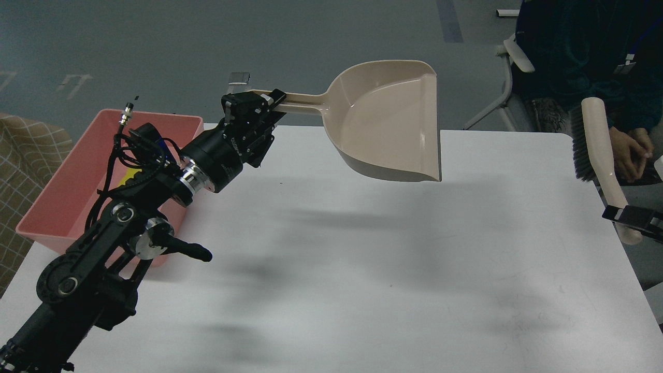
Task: Sweep and dump garbage into bin
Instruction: 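Lower the dustpan back onto the table with the left gripper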
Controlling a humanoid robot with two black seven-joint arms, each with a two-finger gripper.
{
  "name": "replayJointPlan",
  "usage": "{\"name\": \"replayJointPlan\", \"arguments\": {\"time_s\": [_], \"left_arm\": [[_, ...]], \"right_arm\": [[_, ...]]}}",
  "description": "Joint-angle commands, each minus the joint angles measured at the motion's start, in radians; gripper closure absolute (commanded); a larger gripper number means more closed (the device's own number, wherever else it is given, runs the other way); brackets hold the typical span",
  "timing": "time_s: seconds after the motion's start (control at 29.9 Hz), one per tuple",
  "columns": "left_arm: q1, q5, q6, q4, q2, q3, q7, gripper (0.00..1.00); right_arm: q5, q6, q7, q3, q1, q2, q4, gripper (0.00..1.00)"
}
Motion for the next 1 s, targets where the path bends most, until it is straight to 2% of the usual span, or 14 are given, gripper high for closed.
{"name": "replayJointPlan", "arguments": {"time_s": [0.0,0.13,0.5,0.57,0.7,0.97], "left_arm": [[0.027,0.001,0.032,-0.001,-0.026,0.012,0.000,1.00],[0.078,0.002,0.055,-0.002,-0.067,0.014,-0.004,1.00],[0.176,0.013,0.127,-0.010,-0.069,0.023,-0.026,1.00],[0.176,0.045,0.169,-0.005,-0.069,0.026,-0.058,1.00],[0.174,0.110,0.216,0.005,-0.062,0.037,-0.088,1.00],[0.179,0.248,0.220,0.005,-0.044,0.081,-0.176,1.00]], "right_arm": [[0.000,0.000,0.000,0.000,-0.003,0.000,0.000,1.00],[0.000,0.000,0.000,0.000,-0.003,0.005,0.000,1.00],[-0.001,-0.002,-0.001,-0.002,-0.005,0.025,0.000,1.00],[0.000,-0.005,-0.003,-0.002,-0.006,0.028,0.002,1.00],[0.000,-0.008,-0.003,0.000,-0.015,0.031,0.002,1.00],[0.000,-0.011,-0.003,0.000,-0.018,0.040,0.002,1.00]]}}
